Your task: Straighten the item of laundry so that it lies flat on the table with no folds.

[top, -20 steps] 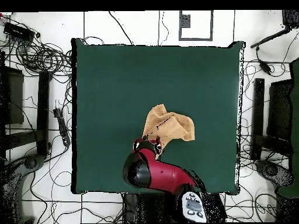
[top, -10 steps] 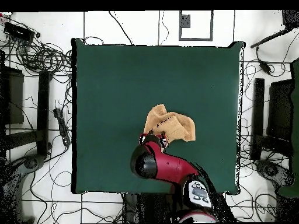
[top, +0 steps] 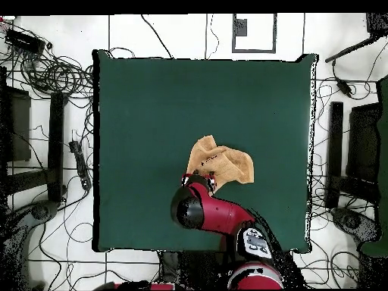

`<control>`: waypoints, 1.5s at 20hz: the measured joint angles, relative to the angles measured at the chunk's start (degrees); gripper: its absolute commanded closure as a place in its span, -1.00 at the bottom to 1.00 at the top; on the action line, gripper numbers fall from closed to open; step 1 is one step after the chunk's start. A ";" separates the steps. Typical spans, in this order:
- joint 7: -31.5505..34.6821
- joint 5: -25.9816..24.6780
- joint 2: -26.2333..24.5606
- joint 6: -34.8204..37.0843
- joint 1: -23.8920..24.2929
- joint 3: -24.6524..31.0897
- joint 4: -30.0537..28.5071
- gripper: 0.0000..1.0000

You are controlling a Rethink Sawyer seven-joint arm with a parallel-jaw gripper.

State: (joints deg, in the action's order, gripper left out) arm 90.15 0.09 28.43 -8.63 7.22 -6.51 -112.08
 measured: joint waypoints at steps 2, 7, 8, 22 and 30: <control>0.00 -0.01 -0.32 0.02 -0.01 0.02 0.22 1.00; 0.00 -0.01 -0.43 0.01 -0.04 0.00 0.23 1.00; 0.00 -0.01 -0.44 0.01 -0.04 0.00 0.23 1.00; 0.00 -0.21 2.10 0.04 -0.08 -0.53 -1.34 1.00; 0.00 -1.75 6.52 0.04 0.85 -2.30 -4.66 1.00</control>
State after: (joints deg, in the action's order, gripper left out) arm 90.15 -1.66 34.95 -8.59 8.07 -8.80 -116.74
